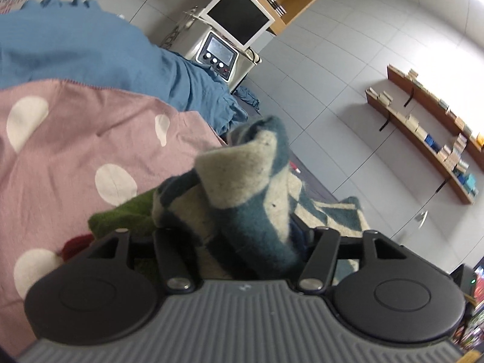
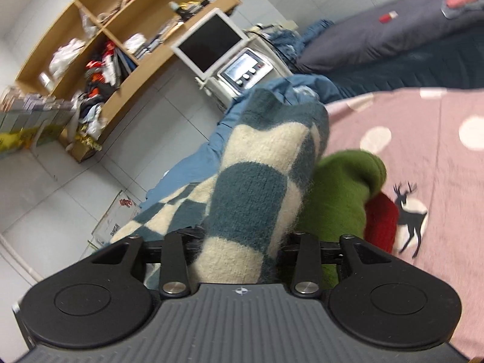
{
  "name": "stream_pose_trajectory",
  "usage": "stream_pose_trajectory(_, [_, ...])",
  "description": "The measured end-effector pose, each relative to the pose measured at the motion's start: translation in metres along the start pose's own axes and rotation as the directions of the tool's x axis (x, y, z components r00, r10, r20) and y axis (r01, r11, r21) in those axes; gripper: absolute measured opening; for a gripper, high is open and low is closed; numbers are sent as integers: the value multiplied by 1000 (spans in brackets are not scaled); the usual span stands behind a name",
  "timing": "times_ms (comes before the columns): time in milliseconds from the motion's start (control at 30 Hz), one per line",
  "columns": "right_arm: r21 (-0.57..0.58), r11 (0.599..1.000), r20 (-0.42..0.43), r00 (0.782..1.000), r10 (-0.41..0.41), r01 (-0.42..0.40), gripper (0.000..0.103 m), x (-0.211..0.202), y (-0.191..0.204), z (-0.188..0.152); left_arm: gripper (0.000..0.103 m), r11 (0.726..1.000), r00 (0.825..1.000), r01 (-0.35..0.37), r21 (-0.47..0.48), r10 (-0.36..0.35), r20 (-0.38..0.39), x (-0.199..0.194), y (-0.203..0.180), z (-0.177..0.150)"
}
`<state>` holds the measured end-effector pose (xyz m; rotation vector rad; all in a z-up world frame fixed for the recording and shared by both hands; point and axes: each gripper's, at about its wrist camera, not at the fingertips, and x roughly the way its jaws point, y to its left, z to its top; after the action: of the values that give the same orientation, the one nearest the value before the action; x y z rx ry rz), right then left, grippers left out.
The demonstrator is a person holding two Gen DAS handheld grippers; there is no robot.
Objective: Fold small clothes
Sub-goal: 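Lift the folded sweater with both grippers and carry it to the clothes stack, then lower the sweater onto the clothes stack and open both grippers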
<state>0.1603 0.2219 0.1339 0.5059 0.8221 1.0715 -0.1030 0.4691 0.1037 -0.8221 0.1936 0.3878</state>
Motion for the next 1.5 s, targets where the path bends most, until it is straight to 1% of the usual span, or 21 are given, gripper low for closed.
stream_pose_trajectory(100, [-6,1000,-7,1000,8,-8,83,-4,2,1,68,999,1000,21,-25,-22,-22,1,6,3])
stream_pose_trajectory(167, [-39,999,7,1000,-13,14,98,-11,7,5,73,999,1000,7,-45,-8,-22,-6,6,10])
stream_pose_trajectory(200, [-71,997,32,999,-42,44,103,-18,11,7,78,998,1000,-10,-59,10,-2,-13,6,13])
stream_pose_trajectory(233, [-107,992,69,995,-67,74,103,-26,13,10,91,997,999,-29,-65,31,28,-22,2,16])
stream_pose_trajectory(267, [-144,985,105,991,-81,96,103,-35,17,12,98,996,995,-64,-55,68,73,-33,-2,19])
stream_pose_trajectory(333, [-234,959,162,979,-121,157,103,-46,24,17,103,982,968,-184,38,175,182,-53,-18,23])
stream_pose_trajectory(367, [-296,937,187,973,-132,184,103,-50,30,18,103,957,943,-270,110,239,230,-58,-30,24])
stream_pose_trajectory(400, [-363,908,207,968,-140,209,84,-51,36,18,102,927,923,-329,182,275,269,-61,-42,25])
stream_pose_trajectory(433, [-425,876,218,965,-145,227,66,-51,44,18,100,904,920,-341,257,265,288,-61,-54,25])
stream_pose_trajectory(533, [-540,816,226,969,-95,206,64,-49,59,11,95,879,942,-280,385,174,286,-55,-82,25])
stream_pose_trajectory(633, [-633,754,226,973,-37,175,64,-46,73,-4,88,846,953,-259,466,145,266,-39,-101,21])
stream_pose_trajectory(767, [-722,665,243,970,-16,191,65,-37,77,-29,83,834,979,-162,527,71,190,-13,-98,9])
stream_pose_trajectory(833, [-749,632,232,972,-30,198,65,-29,74,-39,83,832,983,-160,532,86,162,-5,-92,0])
stream_pose_trajectory(900, [-752,628,240,970,-22,201,65,-28,68,-46,83,851,987,-152,503,105,121,3,-74,-5])
stream_pose_trajectory(967, [-732,654,226,974,-29,189,66,-24,62,-47,83,880,990,-137,455,108,89,9,-53,-8])
stream_pose_trajectory(1033, [-726,665,207,978,-30,175,67,-20,59,-52,84,872,990,-140,469,112,89,15,-42,-14])
stream_pose_trajectory(1100, [-734,655,219,976,-25,181,67,-18,59,-57,85,863,988,-152,481,118,100,17,-40,-19])
stream_pose_trajectory(1200, [-684,711,223,975,-12,165,67,-18,49,-59,86,872,990,-141,469,109,95,23,-34,-21])
stream_pose_trajectory(1233, [-679,716,226,974,-11,165,68,-18,45,-62,86,877,991,-132,462,102,89,25,-31,-22])
stream_pose_trajectory(1367, [-677,715,253,967,2,175,68,-17,35,-71,86,872,991,-126,472,86,106,29,-26,-31])
stream_pose_trajectory(1500, [-696,695,264,965,12,181,68,-18,40,-72,89,867,989,-140,479,97,113,28,-31,-31])
